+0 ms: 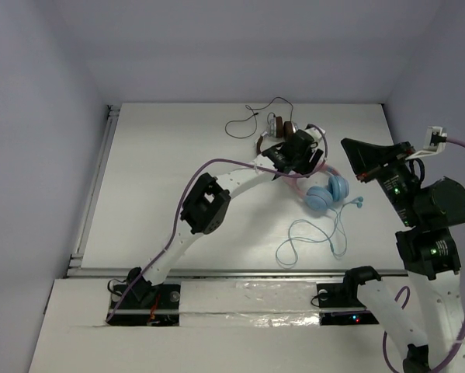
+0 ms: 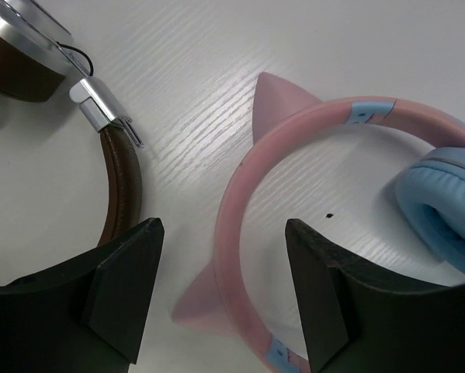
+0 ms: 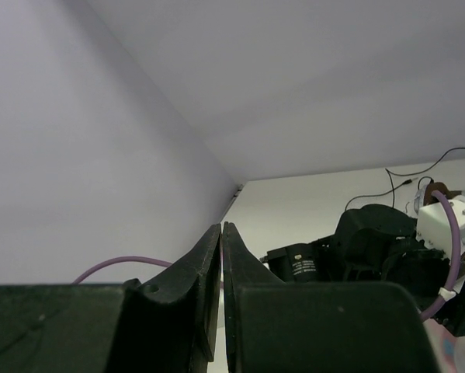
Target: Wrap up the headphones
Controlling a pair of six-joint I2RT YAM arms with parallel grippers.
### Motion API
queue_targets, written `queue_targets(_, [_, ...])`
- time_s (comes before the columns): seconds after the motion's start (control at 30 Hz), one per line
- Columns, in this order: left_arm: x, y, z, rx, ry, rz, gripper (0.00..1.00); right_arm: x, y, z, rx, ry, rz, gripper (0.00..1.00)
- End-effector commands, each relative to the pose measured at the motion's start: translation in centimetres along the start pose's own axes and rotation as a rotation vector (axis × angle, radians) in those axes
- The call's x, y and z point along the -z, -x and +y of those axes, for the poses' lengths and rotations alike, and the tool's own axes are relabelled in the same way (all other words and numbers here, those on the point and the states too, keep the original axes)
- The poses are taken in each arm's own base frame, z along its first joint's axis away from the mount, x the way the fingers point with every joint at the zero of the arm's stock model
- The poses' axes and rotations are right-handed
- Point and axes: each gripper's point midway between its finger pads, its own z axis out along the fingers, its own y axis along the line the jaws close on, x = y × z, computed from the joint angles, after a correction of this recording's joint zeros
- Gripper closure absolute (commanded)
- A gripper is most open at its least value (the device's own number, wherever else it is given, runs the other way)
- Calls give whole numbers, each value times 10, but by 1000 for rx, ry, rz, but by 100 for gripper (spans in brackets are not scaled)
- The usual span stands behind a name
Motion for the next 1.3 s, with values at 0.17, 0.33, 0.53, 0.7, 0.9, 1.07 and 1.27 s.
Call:
queue_targets(0.17, [-21, -5, -9, -22, -83, 7, 42, -4, -2, 8, -5, 57, 10, 90])
queue_targets(0.33, [-33, -29, -11, 8, -97, 54, 58, -5, -6, 4, -11, 54, 14, 90])
queue_targets(0.53, [-25, -49, -1, 32, -47, 93, 86, -7, -13, -1, -16, 50, 33, 90])
queue_targets(0.7, [13, -44, 21, 100, 81, 69, 93, -8, -14, -5, -4, 37, 30, 90])
queue_targets(0.9, [27, -63, 33, 134, 144, 97, 69, -14, -26, -12, -22, 37, 58, 90])
queue_targets(1.07, [9, -70, 29, 114, 151, 123, 52, -13, -28, -16, -14, 22, 65, 90])
queue_targets(1.27, [-7, -85, 29, 99, 151, 153, 64, -13, -29, -19, -5, 6, 72, 90])
